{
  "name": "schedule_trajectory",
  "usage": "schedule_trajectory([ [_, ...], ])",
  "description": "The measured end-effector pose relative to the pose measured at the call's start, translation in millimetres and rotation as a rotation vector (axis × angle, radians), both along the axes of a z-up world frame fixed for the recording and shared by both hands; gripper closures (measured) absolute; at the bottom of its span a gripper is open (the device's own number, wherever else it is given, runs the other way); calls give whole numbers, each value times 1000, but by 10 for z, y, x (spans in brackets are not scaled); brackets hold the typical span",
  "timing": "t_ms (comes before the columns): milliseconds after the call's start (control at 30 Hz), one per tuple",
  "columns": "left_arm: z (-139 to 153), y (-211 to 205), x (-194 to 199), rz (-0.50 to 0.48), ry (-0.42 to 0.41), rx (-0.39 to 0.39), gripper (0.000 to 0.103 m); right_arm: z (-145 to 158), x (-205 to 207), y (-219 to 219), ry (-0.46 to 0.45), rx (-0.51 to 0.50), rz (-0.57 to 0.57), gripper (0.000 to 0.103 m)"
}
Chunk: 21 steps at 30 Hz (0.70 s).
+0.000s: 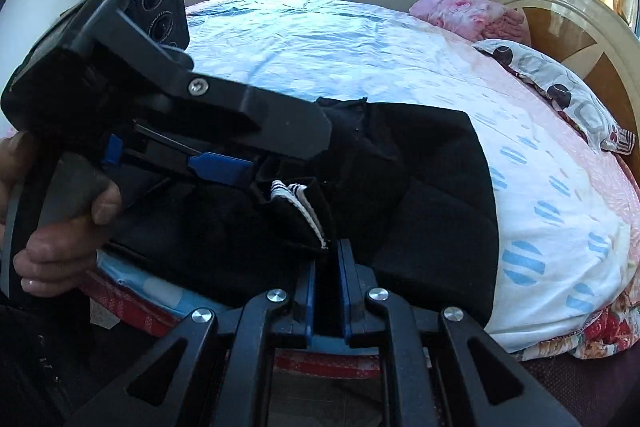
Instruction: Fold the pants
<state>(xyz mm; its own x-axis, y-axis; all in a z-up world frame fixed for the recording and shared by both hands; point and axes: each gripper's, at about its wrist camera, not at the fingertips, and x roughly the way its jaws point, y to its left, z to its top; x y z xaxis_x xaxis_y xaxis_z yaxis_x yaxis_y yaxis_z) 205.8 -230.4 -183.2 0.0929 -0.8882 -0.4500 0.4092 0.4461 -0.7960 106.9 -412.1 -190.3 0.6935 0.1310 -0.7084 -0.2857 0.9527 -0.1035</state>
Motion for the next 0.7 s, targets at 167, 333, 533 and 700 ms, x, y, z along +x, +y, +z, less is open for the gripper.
schedule_trajectory([
  [167,-51,-48,50,-7,-11,66,86,15,-138,77,-20,-3,66,93],
  [333,-3,70,-62,7,-31,63,93,34,-279,162,-59,-23,117,90],
  [533,271,565,-272,99,-188,203,94,256,-414,74,-124,108,149,49],
  [700,300,1087,-344,191,-253,331,94,294,-326,55,-116,173,108,49],
])
